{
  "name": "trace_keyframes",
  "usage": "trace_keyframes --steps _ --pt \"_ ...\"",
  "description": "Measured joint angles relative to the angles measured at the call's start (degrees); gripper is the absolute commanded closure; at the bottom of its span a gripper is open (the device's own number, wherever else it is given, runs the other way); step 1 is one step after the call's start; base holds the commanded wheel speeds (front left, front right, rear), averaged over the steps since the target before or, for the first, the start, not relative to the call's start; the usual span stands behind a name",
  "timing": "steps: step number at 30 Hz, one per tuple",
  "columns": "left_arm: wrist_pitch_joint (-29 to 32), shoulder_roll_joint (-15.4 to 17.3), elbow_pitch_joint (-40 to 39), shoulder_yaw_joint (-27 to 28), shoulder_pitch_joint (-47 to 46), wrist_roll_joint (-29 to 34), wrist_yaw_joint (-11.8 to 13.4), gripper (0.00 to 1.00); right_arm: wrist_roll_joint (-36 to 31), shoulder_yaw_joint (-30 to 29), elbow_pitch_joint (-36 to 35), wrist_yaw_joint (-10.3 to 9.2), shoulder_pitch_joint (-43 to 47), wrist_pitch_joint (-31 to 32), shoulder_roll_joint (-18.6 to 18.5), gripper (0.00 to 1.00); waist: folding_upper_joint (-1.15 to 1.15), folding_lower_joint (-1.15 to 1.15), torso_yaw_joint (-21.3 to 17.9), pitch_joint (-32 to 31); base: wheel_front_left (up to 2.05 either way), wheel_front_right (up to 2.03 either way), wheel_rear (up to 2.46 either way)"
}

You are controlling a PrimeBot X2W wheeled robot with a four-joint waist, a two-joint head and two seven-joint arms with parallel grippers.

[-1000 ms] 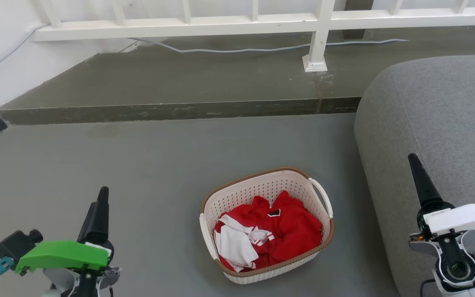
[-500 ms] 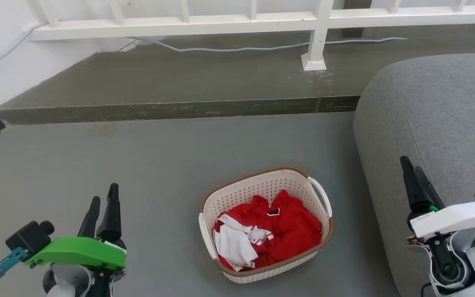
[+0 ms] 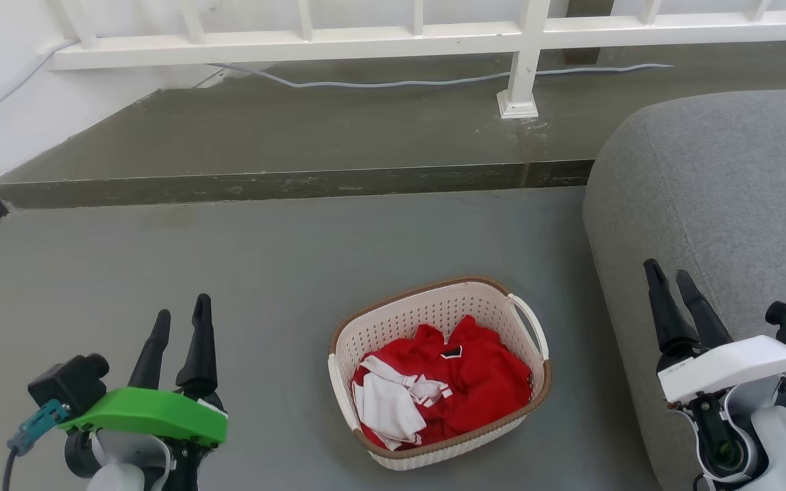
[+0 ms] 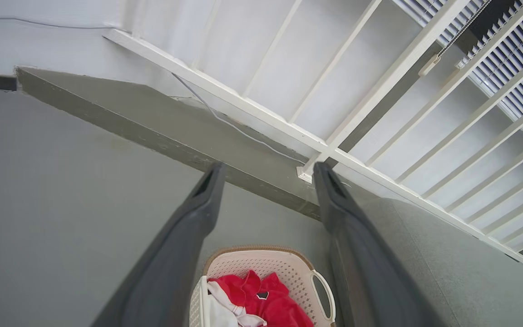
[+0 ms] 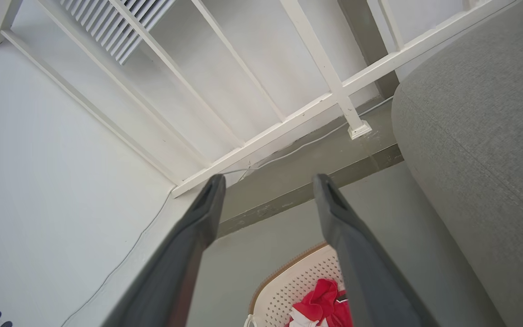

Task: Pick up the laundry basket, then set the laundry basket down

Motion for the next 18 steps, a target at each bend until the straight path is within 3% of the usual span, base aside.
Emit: trace_keyframes --steps 18 --pt "-3.32 -0.11 -2.40 -1.93 0.01 13.22 0.51 0.00 -12.58 1.60 -0.25 0.02 0.00 -3.43 -0.03 0.00 0.00 0.00 -0.28 0.12 0.00 0.00 0.00"
